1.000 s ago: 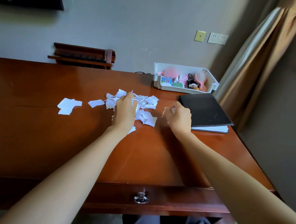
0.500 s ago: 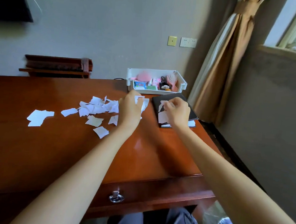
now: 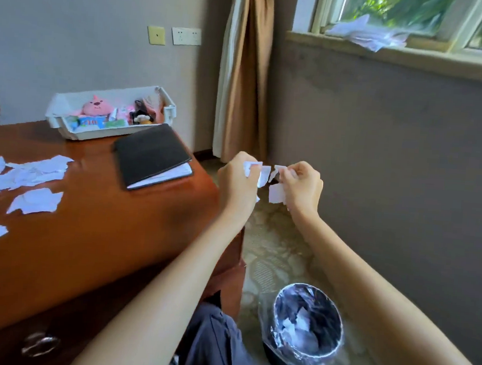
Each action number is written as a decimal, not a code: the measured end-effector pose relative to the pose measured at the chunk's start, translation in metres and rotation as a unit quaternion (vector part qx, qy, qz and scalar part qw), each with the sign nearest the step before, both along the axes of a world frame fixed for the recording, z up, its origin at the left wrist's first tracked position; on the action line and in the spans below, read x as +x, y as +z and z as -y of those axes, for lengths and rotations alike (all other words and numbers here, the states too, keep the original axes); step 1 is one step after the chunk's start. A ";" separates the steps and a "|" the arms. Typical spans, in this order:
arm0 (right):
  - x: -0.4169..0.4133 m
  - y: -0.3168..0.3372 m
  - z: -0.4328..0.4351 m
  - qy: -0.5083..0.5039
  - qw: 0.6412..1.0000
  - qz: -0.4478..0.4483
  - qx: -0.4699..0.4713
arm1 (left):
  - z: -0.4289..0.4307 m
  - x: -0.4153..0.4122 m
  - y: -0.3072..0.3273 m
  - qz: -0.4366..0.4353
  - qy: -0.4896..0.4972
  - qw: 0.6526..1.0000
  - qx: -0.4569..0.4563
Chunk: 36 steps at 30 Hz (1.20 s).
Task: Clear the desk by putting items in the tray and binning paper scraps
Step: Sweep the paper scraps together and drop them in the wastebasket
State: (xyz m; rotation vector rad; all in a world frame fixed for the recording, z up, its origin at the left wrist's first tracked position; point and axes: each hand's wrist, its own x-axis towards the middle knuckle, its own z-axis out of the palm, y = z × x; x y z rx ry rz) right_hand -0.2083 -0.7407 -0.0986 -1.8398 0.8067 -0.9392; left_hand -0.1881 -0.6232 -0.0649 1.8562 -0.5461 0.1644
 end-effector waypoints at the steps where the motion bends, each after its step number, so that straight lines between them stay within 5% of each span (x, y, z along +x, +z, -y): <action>1: -0.011 -0.008 0.016 -0.016 1.000 -0.003 0.004 | 0.017 -0.009 -0.006 -0.012 -0.022 1.000 0.000; 18: -0.102 -0.230 0.153 -0.122 0.960 -0.220 0.123 | 0.202 -0.059 -0.216 -0.197 -0.168 0.934 0.247; 36: -0.092 -0.416 0.139 -0.031 0.858 -0.454 0.239 | 0.202 -0.033 -0.402 -0.328 -0.166 0.795 0.483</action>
